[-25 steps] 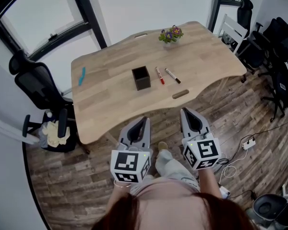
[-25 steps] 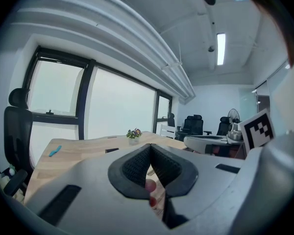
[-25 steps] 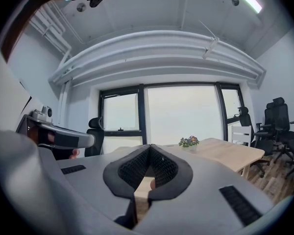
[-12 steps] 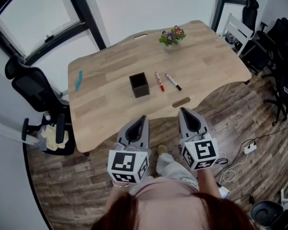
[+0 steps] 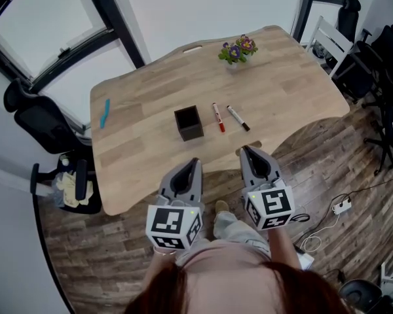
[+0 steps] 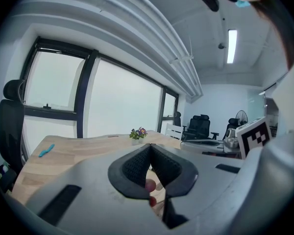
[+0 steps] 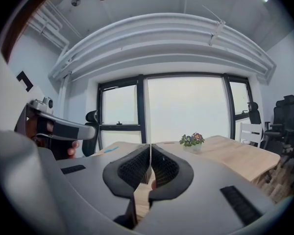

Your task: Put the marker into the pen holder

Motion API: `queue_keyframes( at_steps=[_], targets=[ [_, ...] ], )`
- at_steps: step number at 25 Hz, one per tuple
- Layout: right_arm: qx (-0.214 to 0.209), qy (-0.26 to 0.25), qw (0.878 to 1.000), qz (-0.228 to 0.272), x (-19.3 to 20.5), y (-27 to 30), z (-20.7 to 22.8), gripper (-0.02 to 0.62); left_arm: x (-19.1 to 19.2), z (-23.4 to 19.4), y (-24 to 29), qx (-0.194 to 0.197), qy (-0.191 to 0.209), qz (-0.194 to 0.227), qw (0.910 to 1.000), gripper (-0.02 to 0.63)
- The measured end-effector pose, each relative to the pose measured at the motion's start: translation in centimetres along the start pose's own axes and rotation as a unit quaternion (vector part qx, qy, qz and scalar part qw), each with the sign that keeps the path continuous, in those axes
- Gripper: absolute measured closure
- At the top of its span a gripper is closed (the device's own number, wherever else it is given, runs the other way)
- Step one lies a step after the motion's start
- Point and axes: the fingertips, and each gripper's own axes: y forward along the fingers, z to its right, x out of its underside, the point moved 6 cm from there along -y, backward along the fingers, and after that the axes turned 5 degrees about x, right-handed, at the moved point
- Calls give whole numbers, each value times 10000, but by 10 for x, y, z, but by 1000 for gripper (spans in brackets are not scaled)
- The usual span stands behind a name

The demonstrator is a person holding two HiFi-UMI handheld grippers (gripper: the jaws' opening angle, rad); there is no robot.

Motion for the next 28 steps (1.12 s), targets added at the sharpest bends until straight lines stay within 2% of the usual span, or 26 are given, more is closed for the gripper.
queue_keyframes(
  at_steps=[19,28],
  targets=[
    [-622,-122,9973,-377,14,79,27,594,-5,-29,47,-704,-206,38,9973,606],
    [-694,-131,9953,-666,34,107,26,594,-3,-45,51,-862,-252,-23,9960,606]
  ],
)
